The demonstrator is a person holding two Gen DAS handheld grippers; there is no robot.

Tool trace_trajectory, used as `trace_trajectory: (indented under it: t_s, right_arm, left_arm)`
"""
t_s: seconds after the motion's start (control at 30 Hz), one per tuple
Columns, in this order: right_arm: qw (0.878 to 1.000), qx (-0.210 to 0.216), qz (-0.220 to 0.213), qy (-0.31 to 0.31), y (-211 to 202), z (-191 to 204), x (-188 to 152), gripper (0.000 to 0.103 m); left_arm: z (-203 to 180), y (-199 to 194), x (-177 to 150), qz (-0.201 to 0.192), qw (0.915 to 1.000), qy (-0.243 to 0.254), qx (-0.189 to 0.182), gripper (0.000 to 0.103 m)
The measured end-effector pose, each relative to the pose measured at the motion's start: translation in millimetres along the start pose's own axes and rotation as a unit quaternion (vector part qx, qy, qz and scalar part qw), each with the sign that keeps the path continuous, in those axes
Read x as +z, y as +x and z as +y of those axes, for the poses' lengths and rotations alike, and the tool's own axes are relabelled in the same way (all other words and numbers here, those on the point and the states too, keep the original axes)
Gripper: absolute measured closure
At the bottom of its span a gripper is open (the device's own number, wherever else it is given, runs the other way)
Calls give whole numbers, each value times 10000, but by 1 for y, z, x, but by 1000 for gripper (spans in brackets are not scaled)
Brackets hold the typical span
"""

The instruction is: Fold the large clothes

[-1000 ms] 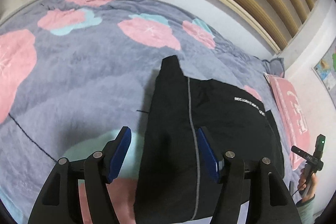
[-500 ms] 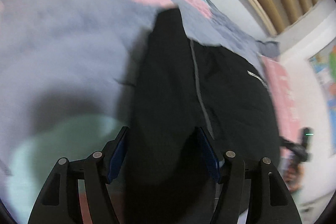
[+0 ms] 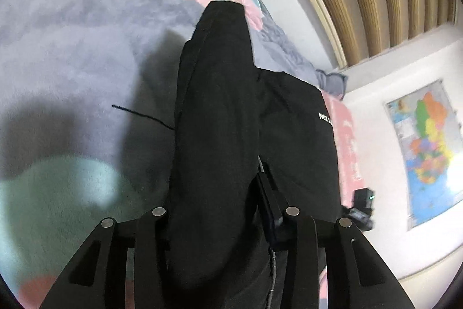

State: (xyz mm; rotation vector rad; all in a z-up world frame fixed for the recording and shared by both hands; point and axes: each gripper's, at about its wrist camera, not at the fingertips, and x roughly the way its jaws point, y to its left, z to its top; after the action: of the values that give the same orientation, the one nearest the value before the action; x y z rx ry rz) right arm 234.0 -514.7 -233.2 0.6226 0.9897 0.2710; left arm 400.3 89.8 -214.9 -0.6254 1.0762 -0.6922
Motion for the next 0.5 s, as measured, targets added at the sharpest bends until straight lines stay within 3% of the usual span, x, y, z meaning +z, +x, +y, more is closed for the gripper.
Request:
trace_trajectory:
  t_s: [0.1,0.17,0.27,0.3,0.37,0.5]
  right_arm:
    - [9991,273,157,269,12,-12,7,30]
    - [9967,580,346,441,29,-24,16,23]
    - [9922,961,367,700,40,-32,22,19]
    - [9939,881,330,576,39,-26,23,26]
    - [9963,770,201,322,32,-14,20,42]
    - [9973,708,-213,7,4,5,9,64]
  left_arm:
    - [8,14,2,146,9996,-160,186,48]
    - [15,25,2,255,9988,-403,66,33]
    - [20,36,3,319,9971,-697,18,30]
    - [15,35,3,264,9975,-648,64,31]
    - [0,28,-3,87,9991,-312,264,55]
    - [-22,-1,-21,-353,9993,-43,64,67]
